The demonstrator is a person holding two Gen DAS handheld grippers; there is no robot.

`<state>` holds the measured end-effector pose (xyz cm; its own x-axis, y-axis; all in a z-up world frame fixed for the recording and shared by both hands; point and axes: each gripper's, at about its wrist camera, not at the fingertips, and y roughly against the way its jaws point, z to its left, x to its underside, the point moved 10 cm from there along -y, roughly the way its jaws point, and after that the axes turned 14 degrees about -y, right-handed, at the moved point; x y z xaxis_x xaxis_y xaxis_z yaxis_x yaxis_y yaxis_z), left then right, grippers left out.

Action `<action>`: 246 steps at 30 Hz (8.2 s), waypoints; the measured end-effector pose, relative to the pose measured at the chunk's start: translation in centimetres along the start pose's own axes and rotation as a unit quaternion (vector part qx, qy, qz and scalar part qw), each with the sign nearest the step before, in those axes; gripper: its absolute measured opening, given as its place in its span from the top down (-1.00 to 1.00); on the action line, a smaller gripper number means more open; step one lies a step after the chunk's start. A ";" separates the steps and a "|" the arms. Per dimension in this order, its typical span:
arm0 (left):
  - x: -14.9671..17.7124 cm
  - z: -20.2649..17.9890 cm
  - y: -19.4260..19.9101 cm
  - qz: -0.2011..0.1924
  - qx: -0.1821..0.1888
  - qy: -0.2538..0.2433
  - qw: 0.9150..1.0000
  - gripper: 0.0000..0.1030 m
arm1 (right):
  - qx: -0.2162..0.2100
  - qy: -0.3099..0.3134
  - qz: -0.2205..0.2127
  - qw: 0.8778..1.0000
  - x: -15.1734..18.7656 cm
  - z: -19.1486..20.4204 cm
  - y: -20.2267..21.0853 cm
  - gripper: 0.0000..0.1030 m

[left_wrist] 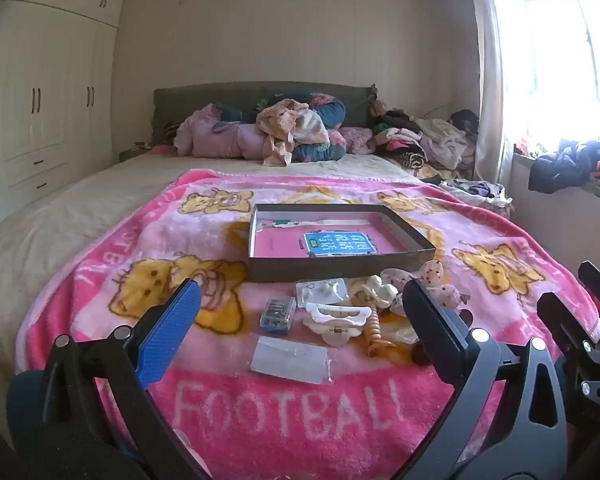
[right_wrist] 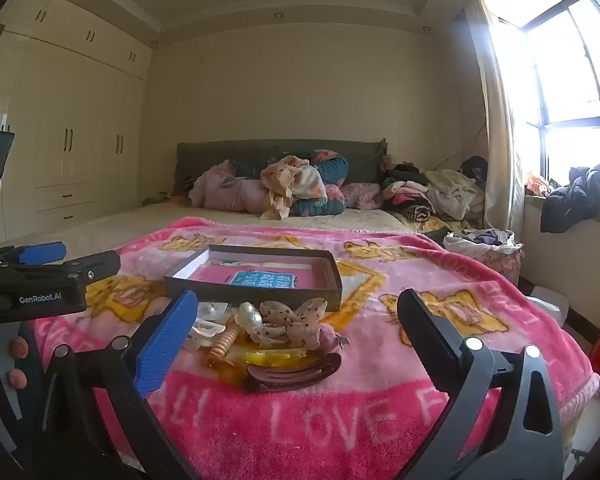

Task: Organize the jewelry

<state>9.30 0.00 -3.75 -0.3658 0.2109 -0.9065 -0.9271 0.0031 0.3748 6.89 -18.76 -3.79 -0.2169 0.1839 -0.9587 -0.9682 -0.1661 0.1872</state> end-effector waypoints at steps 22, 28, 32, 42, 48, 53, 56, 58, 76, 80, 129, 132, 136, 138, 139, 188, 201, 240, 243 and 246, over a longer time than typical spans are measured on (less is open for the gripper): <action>-0.1 -0.1 0.0 -0.005 0.001 0.000 1.000 -0.80 | 0.000 0.001 -0.001 1.000 0.1 0.0 -0.2 -0.88; -0.1 -0.3 0.0 -0.004 -0.001 -0.001 1.000 -0.80 | 0.000 0.000 -0.002 1.000 0.0 -0.1 -0.2 -0.88; -0.1 -0.1 0.0 -0.006 0.001 0.000 1.000 -0.80 | 0.000 0.000 -0.002 1.000 0.0 -0.2 -0.1 -0.88; -0.1 -0.2 0.0 -0.006 0.001 0.000 1.000 -0.80 | 0.000 0.000 -0.003 1.000 -0.1 0.2 -0.1 -0.88; -0.1 -0.1 0.1 -0.007 0.002 0.001 1.000 -0.80 | 0.000 -0.001 -0.003 1.000 -0.1 0.0 -0.1 -0.88; -0.1 -0.2 0.0 -0.007 0.001 0.000 1.000 -0.80 | -0.001 -0.001 -0.004 1.000 -0.1 -0.1 0.0 -0.88; -0.1 -0.3 -0.1 -0.006 0.000 0.000 1.000 -0.80 | -0.001 -0.001 -0.003 1.000 -0.1 0.3 -0.1 -0.88; -0.1 -0.1 0.1 -0.007 0.001 0.000 1.000 -0.80 | 0.000 -0.002 -0.004 1.000 -0.2 0.2 0.0 -0.88; -0.5 -0.6 0.2 -0.006 -0.001 0.002 1.000 -0.80 | -0.005 0.000 0.001 1.000 -0.3 0.7 -0.4 -0.88; -0.5 0.5 -0.4 0.001 -0.004 0.009 1.000 -0.80 | -0.012 0.005 0.008 1.000 0.0 1.2 -1.3 -0.88; 7.1 2.9 -14.5 0.175 0.075 -0.024 0.981 -0.65 | 0.017 0.009 0.239 0.971 5.8 -2.9 -20.6 -0.87; 7.4 2.7 -15.0 0.181 0.086 -0.022 0.980 -0.41 | 0.020 0.015 0.256 0.966 6.3 -3.1 -21.8 -0.60; 7.7 2.5 -15.5 0.187 0.099 -0.022 0.977 -0.05 | 0.012 0.017 0.293 0.956 7.6 -3.1 -23.3 0.01; 7.7 2.3 -15.5 0.185 0.105 -0.023 0.977 0.15 | 0.009 0.009 0.302 0.953 8.0 -3.0 -23.4 0.47; 7.6 2.1 -15.6 0.184 0.114 -0.021 0.976 0.30 | 0.001 -0.001 0.305 0.952 8.0 -3.0 -23.4 0.69; -2.4 -0.4 -25.0 0.155 0.109 -0.042 0.981 0.52 | -0.011 -0.100 0.237 0.966 -2.6 -6.5 -29.2 0.81; 0.3 0.3 -26.9 0.187 0.112 -0.026 0.976 0.52 | -0.005 -0.056 0.294 0.954 1.7 -3.3 -34.1 0.81; -5.5 0.2 -17.2 0.058 0.094 -0.004 0.994 -0.73 | 0.010 -0.014 0.149 0.989 -2.8 -5.7 -19.4 -0.79; -5.6 0.1 -16.2 0.051 0.094 -0.004 0.994 -0.76 | 0.009 -0.011 0.144 0.989 -3.0 -5.6 -18.4 -0.80; -5.8 -0.1 -15.2 0.041 0.099 -0.003 0.994 -0.76 | 0.009 -0.010 0.137 0.990 -3.3 -5.8 -17.4 -0.81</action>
<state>25.49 -1.33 -4.23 -0.4390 0.2242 -0.8700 -0.8596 0.1770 0.4794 25.13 -22.06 -5.08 -0.4741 0.1531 -0.8670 -0.8747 -0.1946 0.4439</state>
